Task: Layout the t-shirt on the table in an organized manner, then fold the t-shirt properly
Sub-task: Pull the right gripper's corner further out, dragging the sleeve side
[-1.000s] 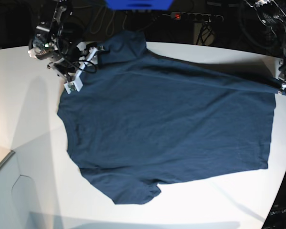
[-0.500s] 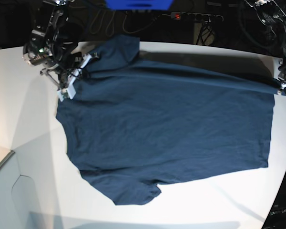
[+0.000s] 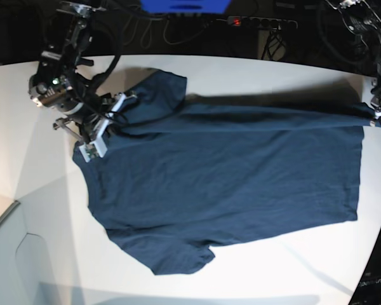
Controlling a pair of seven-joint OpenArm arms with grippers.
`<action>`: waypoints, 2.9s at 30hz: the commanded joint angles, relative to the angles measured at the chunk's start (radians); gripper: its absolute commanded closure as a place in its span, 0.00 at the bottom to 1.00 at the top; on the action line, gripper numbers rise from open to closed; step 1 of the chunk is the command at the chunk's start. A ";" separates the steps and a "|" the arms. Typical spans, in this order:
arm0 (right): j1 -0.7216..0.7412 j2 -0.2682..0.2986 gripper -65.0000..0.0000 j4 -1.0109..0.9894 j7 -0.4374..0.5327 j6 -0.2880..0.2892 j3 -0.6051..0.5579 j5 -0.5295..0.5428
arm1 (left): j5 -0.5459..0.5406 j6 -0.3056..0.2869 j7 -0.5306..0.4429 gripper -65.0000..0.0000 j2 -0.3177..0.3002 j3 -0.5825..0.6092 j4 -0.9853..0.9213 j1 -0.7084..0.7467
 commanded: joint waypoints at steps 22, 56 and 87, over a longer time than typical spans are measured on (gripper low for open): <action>0.347 0.037 1.00 -0.295 0.023 -0.007 -0.042 0.011 | -0.002 -0.009 -0.023 1.00 -0.023 -0.003 -0.079 -0.060; 0.519 0.080 1.00 -0.588 0.281 -0.007 -0.042 0.010 | -0.004 -0.009 -0.023 0.99 -0.057 0.000 -0.180 -0.134; 0.526 0.232 0.53 -0.686 0.313 -0.007 0.099 0.010 | -0.002 -0.009 -0.023 0.58 -0.057 0.000 -0.357 -0.085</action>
